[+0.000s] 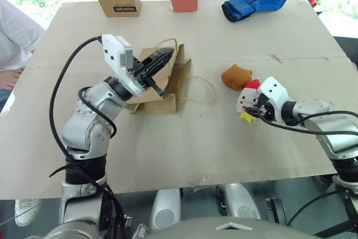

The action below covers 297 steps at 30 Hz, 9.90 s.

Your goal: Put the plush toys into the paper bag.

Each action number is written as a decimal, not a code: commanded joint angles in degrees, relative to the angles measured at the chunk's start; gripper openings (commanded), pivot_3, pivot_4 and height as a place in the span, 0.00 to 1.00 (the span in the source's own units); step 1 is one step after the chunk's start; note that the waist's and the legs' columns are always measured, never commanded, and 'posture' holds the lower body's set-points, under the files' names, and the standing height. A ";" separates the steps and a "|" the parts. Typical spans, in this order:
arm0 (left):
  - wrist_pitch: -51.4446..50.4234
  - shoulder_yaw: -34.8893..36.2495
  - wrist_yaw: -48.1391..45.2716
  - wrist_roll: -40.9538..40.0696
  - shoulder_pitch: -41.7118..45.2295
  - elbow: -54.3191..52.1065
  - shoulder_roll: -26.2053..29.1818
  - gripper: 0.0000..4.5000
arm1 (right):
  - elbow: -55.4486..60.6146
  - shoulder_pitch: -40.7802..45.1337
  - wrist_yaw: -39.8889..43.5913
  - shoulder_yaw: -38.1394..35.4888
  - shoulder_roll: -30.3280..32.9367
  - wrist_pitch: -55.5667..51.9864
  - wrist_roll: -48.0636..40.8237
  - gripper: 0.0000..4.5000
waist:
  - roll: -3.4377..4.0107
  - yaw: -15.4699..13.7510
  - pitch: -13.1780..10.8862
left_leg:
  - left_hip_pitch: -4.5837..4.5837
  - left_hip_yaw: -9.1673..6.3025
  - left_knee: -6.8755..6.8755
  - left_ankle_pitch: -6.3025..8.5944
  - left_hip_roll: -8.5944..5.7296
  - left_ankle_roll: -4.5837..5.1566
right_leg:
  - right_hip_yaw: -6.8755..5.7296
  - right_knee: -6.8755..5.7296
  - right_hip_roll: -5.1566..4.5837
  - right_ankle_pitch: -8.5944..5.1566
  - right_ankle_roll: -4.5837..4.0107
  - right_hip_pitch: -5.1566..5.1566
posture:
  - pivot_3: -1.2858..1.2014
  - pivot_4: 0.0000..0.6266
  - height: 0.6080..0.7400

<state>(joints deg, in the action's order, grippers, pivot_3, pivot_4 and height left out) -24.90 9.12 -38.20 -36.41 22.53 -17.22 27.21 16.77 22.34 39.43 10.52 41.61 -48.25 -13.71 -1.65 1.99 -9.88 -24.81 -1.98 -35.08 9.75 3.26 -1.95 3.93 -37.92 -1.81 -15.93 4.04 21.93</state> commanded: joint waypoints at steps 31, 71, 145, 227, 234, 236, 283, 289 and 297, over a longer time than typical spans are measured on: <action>-0.11 -1.44 -3.21 -7.64 -4.65 -9.91 -2.39 0.00 | -29.40 26.01 8.22 16.42 -33.40 14.53 -0.19 0.17 | 0.06 0.30 -0.07 | 0.07 -0.13 0.02 0.00 0.03 0.00 | -0.10 -0.08 0.06 0.01 -0.02 -0.06 | 0.52 0.24 1.00; 4.17 0.74 3.32 -5.07 -5.56 -9.81 -3.47 0.00 | -38.16 23.95 7.19 4.93 -13.42 26.37 11.84 0.04 | 0.09 0.15 -0.10 | 0.06 -0.03 0.03 0.01 0.01 0.01 | -0.02 0.02 0.03 0.01 -0.01 -0.09 | 0.52 0.24 1.00; -0.77 0.74 -0.69 -6.50 -1.71 -7.17 -1.73 0.00 | -41.48 22.98 24.30 8.50 -44.16 40.69 1.22 0.19 | 0.24 0.33 -0.23 | 0.10 -0.15 0.06 0.01 0.03 -0.01 | -0.12 -0.09 0.07 0.01 -0.02 -0.08 | 0.52 0.24 1.00; 6.98 2.88 -11.06 0.51 7.52 19.79 8.27 0.00 | -0.70 29.14 -14.41 -13.14 -23.65 -13.12 -28.39 0.13 | 0.25 0.40 -0.24 | -0.21 0.00 0.26 0.01 0.04 0.02 | 0.01 -0.02 0.07 0.00 -0.03 0.36 | 0.52 0.24 1.00; -4.75 11.70 -9.32 -10.78 1.59 10.44 11.51 0.56 | 9.08 24.35 -3.05 -19.24 -4.79 -19.83 -36.88 0.58 | 0.19 0.18 -0.21 | -0.79 -0.09 0.18 0.01 0.04 0.03 | -0.09 0.00 0.01 0.01 -0.02 0.80 | 0.52 0.24 1.00; -8.59 13.10 -9.11 -14.28 -1.41 7.00 12.42 0.74 | 10.72 22.23 -1.18 -20.57 -1.09 -20.84 -39.30 0.58 | 0.18 0.24 -0.21 | -0.79 -0.05 0.19 0.05 0.03 0.10 | -0.09 0.04 -0.04 0.01 -0.01 0.79 | 0.52 0.24 1.00; 7.08 -4.20 -7.89 7.97 -0.63 8.89 1.98 0.03 | 9.47 -4.19 6.31 -3.93 -15.64 22.75 -11.03 0.31 | 0.12 -1.19 -0.13 | -0.74 -0.09 -0.28 0.01 0.01 0.05 | 0.01 -0.19 0.09 0.13 0.13 0.73 | 0.52 0.24 1.00; 17.15 -2.94 -37.41 5.39 9.85 29.44 11.98 0.00 | 14.93 -12.90 9.72 -14.14 -4.43 22.80 -13.95 0.95 | 0.12 -1.31 -0.13 | -0.77 -0.08 -0.30 0.01 0.00 0.05 | -0.06 -0.14 0.07 0.12 0.12 0.72 | 0.52 0.24 1.00; 43.99 -6.69 -53.68 15.57 23.44 62.69 11.27 0.00 | 16.08 -14.86 5.70 -16.07 -4.41 23.28 -13.75 0.99 | 0.13 -0.77 -0.10 | -0.78 -0.05 -0.35 0.02 0.00 0.08 | -0.03 -0.12 0.08 0.13 0.13 0.68 | 0.52 0.24 1.00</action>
<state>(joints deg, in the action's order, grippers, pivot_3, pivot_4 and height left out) 16.59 1.88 -89.99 -21.34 45.07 43.92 38.03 30.78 7.37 45.90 -4.71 37.51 -25.96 -27.07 -1.52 1.22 -9.98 -25.62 -2.04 -35.42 9.78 3.27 -1.86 3.90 -38.06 -1.72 -15.81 4.18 22.63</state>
